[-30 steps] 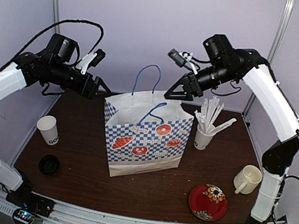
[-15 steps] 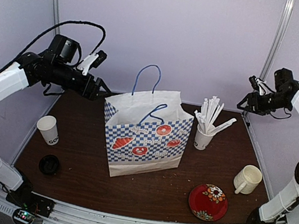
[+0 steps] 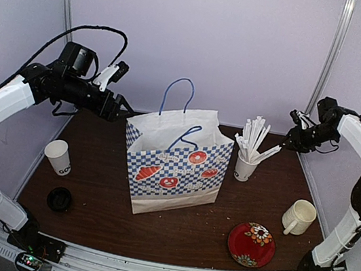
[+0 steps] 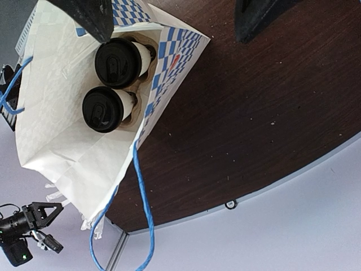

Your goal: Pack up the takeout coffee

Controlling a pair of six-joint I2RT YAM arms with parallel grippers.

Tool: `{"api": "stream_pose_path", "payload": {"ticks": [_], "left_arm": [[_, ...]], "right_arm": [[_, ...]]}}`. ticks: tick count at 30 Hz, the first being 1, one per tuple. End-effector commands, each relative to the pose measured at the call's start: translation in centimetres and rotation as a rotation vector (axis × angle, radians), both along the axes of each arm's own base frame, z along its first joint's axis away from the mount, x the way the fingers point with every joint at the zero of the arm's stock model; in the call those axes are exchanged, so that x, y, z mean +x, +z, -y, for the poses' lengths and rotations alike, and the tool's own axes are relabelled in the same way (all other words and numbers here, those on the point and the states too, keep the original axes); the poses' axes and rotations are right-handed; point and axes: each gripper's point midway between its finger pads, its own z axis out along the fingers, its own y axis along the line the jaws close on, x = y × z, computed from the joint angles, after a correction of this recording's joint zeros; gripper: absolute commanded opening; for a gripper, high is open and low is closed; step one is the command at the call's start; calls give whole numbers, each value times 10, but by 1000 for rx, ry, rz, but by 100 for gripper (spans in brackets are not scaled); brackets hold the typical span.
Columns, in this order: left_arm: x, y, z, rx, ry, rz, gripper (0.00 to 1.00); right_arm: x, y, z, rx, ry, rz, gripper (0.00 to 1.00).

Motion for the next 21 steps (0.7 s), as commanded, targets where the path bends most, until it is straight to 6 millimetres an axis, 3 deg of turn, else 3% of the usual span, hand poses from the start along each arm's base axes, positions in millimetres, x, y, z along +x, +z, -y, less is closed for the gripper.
{"api": "stream_pose_path", "payload": {"ticks": [1,4,7,11,15,21], "left_arm": [[2,16,-2,-11,2,51,77],[2,13,-1,-9,1,46,77],[3,13,0,-12,0,44,77],[4,10,2,-14,-5,36,77],[5,8,3,-15,-10,27,77],[6,10,3,-10,-7,38,77]], "right_arm": [[6,1,-5,46,17,6,39],[5,-1,-8,68,25,-3,38],[5,-1,-8,63,28,2,22],[7,8,-8,65,28,37,14],[7,18,-8,61,28,55,0],[-6,57,0,-7,10,142,0]]}}
